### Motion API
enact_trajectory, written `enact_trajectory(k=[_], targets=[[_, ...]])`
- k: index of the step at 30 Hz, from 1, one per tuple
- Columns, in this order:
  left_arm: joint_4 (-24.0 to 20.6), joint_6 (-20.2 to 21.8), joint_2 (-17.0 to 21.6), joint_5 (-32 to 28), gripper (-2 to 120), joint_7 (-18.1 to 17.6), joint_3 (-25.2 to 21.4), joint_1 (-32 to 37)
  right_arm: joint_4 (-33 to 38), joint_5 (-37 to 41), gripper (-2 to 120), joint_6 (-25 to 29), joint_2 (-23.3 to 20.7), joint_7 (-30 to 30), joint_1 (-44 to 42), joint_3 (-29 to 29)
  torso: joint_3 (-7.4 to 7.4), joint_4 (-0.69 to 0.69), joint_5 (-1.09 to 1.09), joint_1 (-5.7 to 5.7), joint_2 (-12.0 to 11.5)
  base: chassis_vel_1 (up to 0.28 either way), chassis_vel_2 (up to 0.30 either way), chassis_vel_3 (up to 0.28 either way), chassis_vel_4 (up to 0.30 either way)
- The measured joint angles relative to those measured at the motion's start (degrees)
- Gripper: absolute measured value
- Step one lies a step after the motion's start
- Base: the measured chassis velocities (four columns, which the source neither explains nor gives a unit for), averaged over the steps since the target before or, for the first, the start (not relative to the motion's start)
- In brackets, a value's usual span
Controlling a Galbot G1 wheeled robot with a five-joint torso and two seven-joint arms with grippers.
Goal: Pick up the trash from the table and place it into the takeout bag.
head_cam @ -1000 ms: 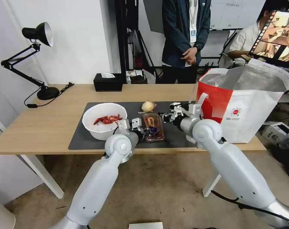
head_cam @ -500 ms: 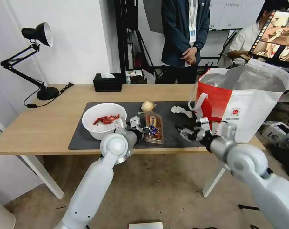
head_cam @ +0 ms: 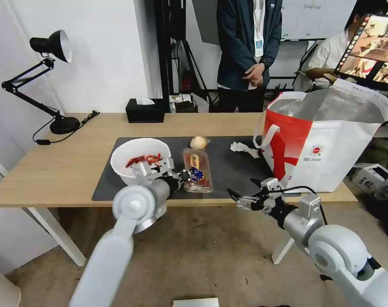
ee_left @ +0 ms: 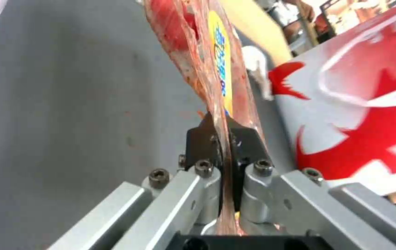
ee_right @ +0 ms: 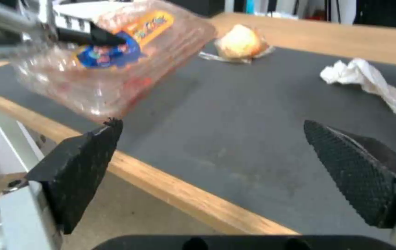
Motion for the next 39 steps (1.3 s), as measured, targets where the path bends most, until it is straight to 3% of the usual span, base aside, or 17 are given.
enact_trajectory(k=[8, 17, 24, 29, 31, 33, 36, 37, 39], targets=[[-5.7, -1.8, 1.3, -10.9, 0, -5.1, 0.3, -2.5, 1.1, -9.5, 100, 8.0, 3.5, -6.3, -7.9, 3.5, 0.0, -0.01, 0.01, -0.01, 0.0, 0.0, 0.0, 0.0, 0.0], [-4.9, -2.4, -0.8, -16.6, 0, -7.8, 3.9, -11.4, 1.9, -15.2, 100, 11.4, 7.8, -8.5, -12.4, 4.7, 0.0, -0.01, 0.01, 0.0, 0.0, 0.0, 0.0, 0.0, 0.0], [2.9, -3.6, -5.4, -22.2, 0, -13.0, 11.8, -27.8, 0.7, -17.1, 100, 11.5, 10.9, -7.7, -12.7, 3.9, 0.01, -0.02, 0.02, 0.01, 0.0, 0.0, 0.0, 0.0, 0.0], [7.8, -3.8, -8.2, -22.7, 0, -14.5, 15.1, -34.7, -0.2, -17.1, 100, 11.4, 11.8, -7.3, -12.6, 3.8, 0.01, -0.03, 0.03, 0.01, 0.0, 0.0, 0.0, 0.0, 0.0], [12.6, -3.7, -11.5, -22.8, 0, -15.3, 16.5, -39.1, -0.9, -17.1, 100, 11.3, 12.7, -6.9, -12.6, 3.6, 0.01, -0.02, 0.03, 0.01, 0.0, 0.0, 0.0, 0.0, 0.0], [14.6, -3.6, -12.6, -22.5, 0, -15.4, 17.0, -40.4, -1.2, -17.1, 100, 11.3, 12.8, -6.8, -12.6, 3.4, 0.01, -0.03, 0.03, 0.01, 0.0, 0.0, 0.0, 0.0, 0.0], [21.7, -3.5, -15.0, -19.7, 0, -14.8, 19.0, -44.4, -1.9, -17.2, 100, 11.1, 13.4, -6.5, -11.8, 2.5, 0.01, -0.03, 0.02, 0.01, 0.0, 0.0, 0.0, 0.0, 0.0], [21.7, -3.5, -15.0, -19.7, 0, -14.8, 19.0, -44.4, -1.9, -17.2, 100, 11.1, 13.4, -6.5, -11.8, 2.5, 0.01, -0.03, 0.02, 0.01, 0.0, 0.0, 0.0, 0.0, 0.0], [25.9, -3.5, -15.2, -15.8, 0, -11.7, 21.0, -46.8, -2.5, -17.1, 100, 11.0, 13.6, -6.3, -10.9, 2.0, 0.01, -0.01, 0.03, 0.02, 0.0, 0.0, 0.0, 0.0, 0.0]])
